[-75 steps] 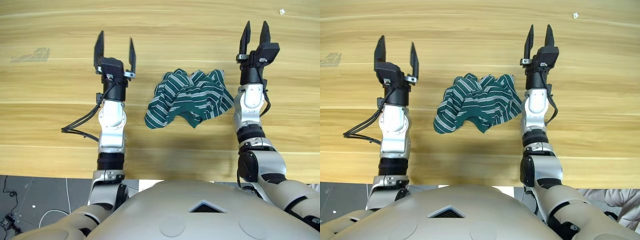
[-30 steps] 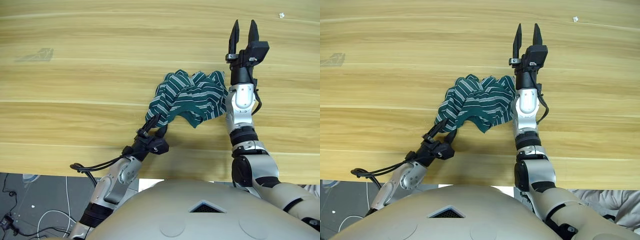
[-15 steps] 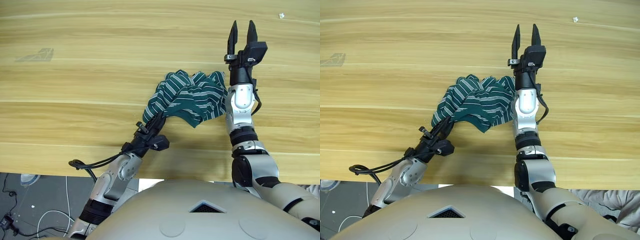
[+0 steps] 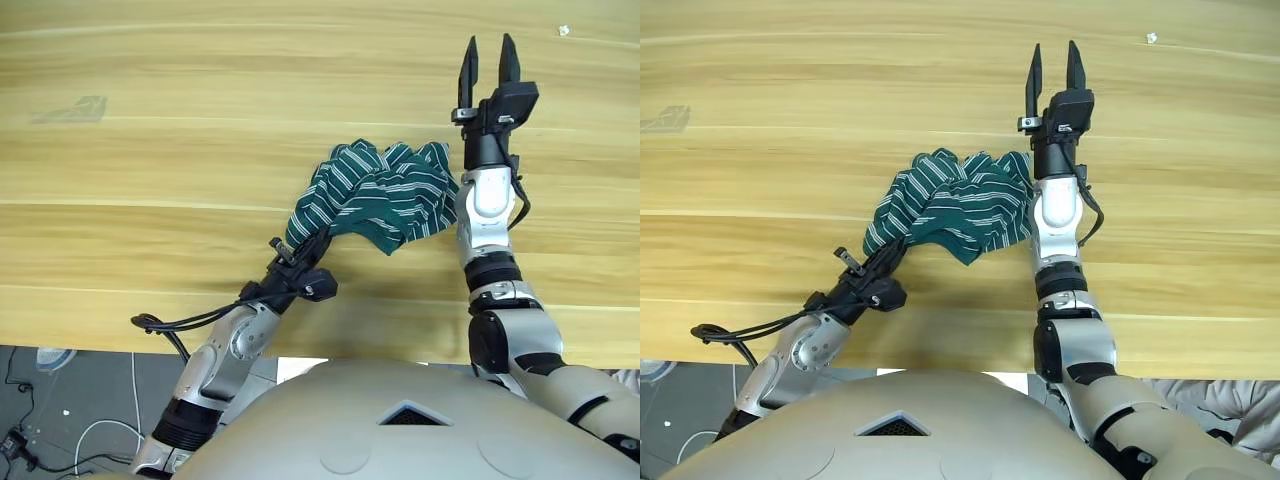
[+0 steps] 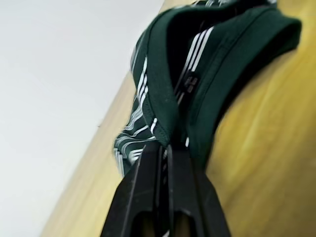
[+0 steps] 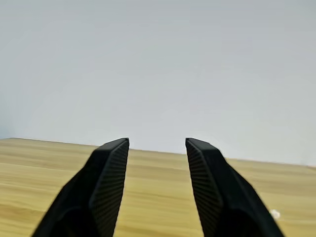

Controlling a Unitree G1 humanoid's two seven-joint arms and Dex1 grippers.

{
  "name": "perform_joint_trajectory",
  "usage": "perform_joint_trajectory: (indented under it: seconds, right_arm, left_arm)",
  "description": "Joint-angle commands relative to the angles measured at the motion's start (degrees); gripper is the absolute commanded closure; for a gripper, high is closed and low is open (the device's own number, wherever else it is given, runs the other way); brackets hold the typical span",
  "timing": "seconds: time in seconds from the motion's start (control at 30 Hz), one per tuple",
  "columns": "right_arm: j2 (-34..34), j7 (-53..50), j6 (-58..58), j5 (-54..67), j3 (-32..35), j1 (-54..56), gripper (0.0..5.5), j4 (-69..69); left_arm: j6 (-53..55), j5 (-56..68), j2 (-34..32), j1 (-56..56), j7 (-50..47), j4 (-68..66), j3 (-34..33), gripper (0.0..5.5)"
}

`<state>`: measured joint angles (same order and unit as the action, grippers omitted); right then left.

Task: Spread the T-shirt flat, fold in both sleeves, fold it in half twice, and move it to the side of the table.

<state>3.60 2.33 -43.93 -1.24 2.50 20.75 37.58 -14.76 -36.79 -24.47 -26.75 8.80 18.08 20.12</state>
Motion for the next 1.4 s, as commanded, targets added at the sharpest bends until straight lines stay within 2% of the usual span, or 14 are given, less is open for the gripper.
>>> perform_joint_trajectory:
  seconds: [0.03,0.17,0.27,0.37,0.47,0.53,0.7,0.87,0.97,1.17,1.23,1.3,1.4]
  right_arm:
    - [6.2,7.4,4.8,1.1,-2.0,-10.1,3.39,-14.2]
    - [15.2,20.1,14.3,6.4,-5.5,-20.9,3.39,-32.4]
    - [26.0,35.8,24.0,16.6,-10.3,-30.7,3.39,-46.6]
    - [33.5,44.8,31.1,22.4,-9.9,-36.6,3.39,-51.9]
    - [36.6,49.1,34.2,21.2,-12.3,-40.4,3.39,-53.8]
    - [36.8,49.3,33.8,17.0,-14.0,-40.7,3.39,-52.4]
    - [30.9,41.2,33.8,6.1,-17.0,-38.8,3.39,-49.0]
    - [23.3,32.6,37.2,2.7,-17.9,-38.6,3.39,-48.2]
    - [22.2,33.2,38.6,3.8,-19.3,-40.1,3.39,-48.6]
    - [22.3,35.5,38.6,5.0,-20.5,-41.2,2.4,-50.5]
    - [22.2,35.6,39.2,4.8,-20.9,-41.1,1.86,-50.8]
    - [20.8,35.2,40.0,6.2,-21.1,-41.0,1.67,-51.6]
    - [17.9,33.7,41.6,8.2,-20.9,-40.5,1.67,-51.3]
  left_arm:
    - [2.0,10.8,-0.6,-1.2,6.4,8.3,-1.3,5.47]
    - [5.7,20.4,0.3,-2.1,10.2,16.2,-3.1,5.47]
    - [10.3,25.5,2.4,-1.4,11.4,19.9,-2.6,5.47]
    - [15.3,29.3,4.5,0.6,12.3,22.1,-2.0,5.47]
    - [18.7,31.0,6.0,3.1,12.6,22.9,-1.1,5.47]
    - [19.6,31.4,6.6,3.9,12.3,23.0,-1.0,5.47]
    - [21.3,33.7,7.7,4.6,12.4,24.4,-1.0,5.47]
    - [21.8,33.9,7.3,4.5,12.4,24.8,-0.7,5.47]
    - [21.9,33.9,7.4,4.6,12.1,24.7,-0.4,5.47]
    - [21.9,33.9,7.6,4.8,11.5,24.4,-0.5,5.5]
    - [21.9,33.9,7.6,4.9,11.3,24.2,-0.5,5.5]
    - [21.8,33.7,7.7,5.0,11.1,23.7,-0.3,5.5]
    - [21.6,33.6,7.7,4.9,11.0,23.1,0.1,5.5]
